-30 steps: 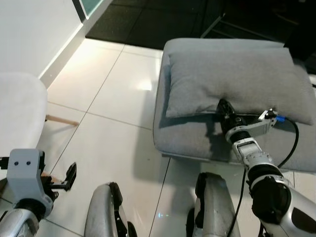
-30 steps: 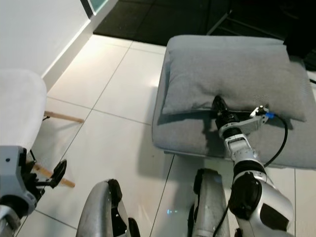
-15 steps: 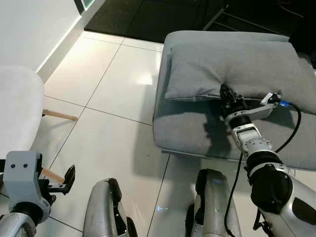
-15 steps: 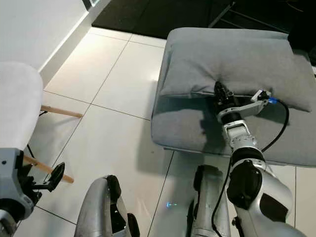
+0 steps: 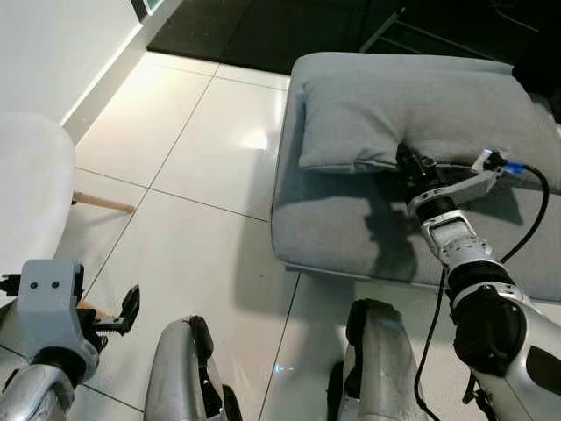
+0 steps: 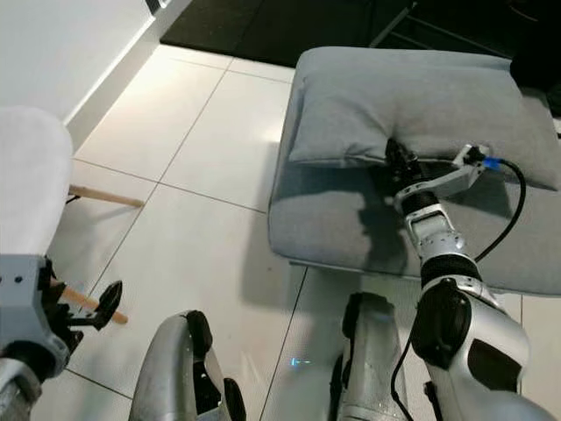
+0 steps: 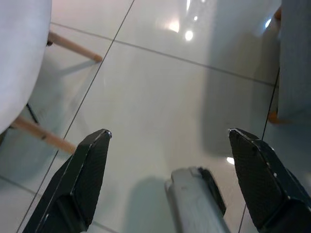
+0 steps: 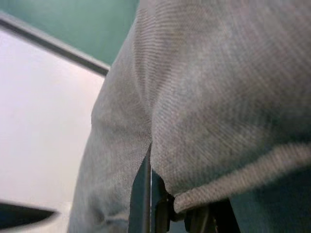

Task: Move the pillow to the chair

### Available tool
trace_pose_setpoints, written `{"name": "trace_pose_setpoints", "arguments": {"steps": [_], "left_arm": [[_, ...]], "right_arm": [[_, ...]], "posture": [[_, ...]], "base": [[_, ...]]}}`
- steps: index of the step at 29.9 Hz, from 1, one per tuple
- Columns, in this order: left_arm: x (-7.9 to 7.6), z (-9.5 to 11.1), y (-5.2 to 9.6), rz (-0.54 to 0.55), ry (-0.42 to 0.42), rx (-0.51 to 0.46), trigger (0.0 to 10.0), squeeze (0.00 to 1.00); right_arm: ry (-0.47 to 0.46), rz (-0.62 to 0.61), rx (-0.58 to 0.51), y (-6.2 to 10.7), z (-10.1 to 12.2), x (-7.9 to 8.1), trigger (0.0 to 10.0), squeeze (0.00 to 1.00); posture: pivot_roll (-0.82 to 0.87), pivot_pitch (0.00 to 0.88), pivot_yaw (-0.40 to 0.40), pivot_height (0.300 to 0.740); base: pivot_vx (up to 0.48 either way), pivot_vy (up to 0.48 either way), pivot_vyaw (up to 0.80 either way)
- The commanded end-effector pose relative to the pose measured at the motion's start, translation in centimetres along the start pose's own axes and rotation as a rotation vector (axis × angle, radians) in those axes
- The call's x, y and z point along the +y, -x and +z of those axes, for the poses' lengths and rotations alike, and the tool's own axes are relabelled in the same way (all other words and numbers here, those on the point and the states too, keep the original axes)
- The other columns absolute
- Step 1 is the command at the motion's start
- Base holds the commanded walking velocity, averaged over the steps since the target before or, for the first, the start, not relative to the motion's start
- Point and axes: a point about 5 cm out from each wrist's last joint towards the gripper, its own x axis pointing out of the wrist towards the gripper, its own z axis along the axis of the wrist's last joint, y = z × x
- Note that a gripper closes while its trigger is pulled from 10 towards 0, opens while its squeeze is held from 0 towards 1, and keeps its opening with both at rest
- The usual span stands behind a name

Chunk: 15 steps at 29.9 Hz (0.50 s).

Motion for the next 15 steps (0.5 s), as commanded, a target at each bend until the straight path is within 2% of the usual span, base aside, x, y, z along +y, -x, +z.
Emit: {"name": "trace_pose_setpoints", "arguments": {"steps": [1, 3, 7, 10, 12, 13, 15], "left_arm": [[0.0, -1.0, -0.4, 0.013, 0.011, 0.033, 10.0, 0.0], [-0.2, -0.9, -0.8, 0.01, 0.015, 0.022, 10.0, 0.0], [-1.2, -0.6, -2.9, -0.003, 0.045, -0.026, 10.0, 0.0], [-1.4, -0.4, -3.4, -0.008, 0.053, -0.043, 10.0, 0.0], [-2.0, -0.1, -4.6, -0.019, 0.071, -0.075, 10.0, 0.0], [-2.0, -0.1, -4.6, -0.019, 0.071, -0.075, 10.0, 0.0], [-2.5, 0.2, -5.8, -0.03, 0.093, -0.101, 10.0, 0.0]], "right_arm": [[0.087, 0.034, 0.074, -0.6, -1.3, 0.9, 0.0, 0.0], [0.096, 0.059, 0.086, -0.9, -1.6, 1.4, 0.0, 0.0], [0.081, 0.165, 0.108, -1.9, -1.9, 3.3, 0.0, 0.0], [0.075, 0.205, 0.114, -2.0, -1.9, 3.9, 0.0, 0.0], [0.069, 0.266, 0.127, -2.1, -2.1, 4.6, 0.0, 0.0], [0.069, 0.266, 0.127, -2.1, -2.1, 4.6, 0.0, 0.0], [0.065, 0.286, 0.143, -2.0, -2.5, 4.9, 0.0, 0.0]], "posture": [[0.04, 0.399, 0.02, 0.425], [0.02, 0.379, 0.013, 0.425], [-0.02, 0.3, -0.014, 0.425], [-0.04, 0.274, -0.018, 0.425], [-0.07, 0.212, -0.025, 0.43], [-0.07, 0.212, -0.025, 0.43], [-0.09, 0.165, -0.026, 0.44]], "base": [[0.0, 0.0, 0.0], [0.0, 0.0, 0.0], [0.0, 0.0, 0.0], [0.0, 0.0, 0.0], [0.0, 0.0, 0.0], [0.0, 0.0, 0.0], [0.0, 0.0, 0.0]]}}
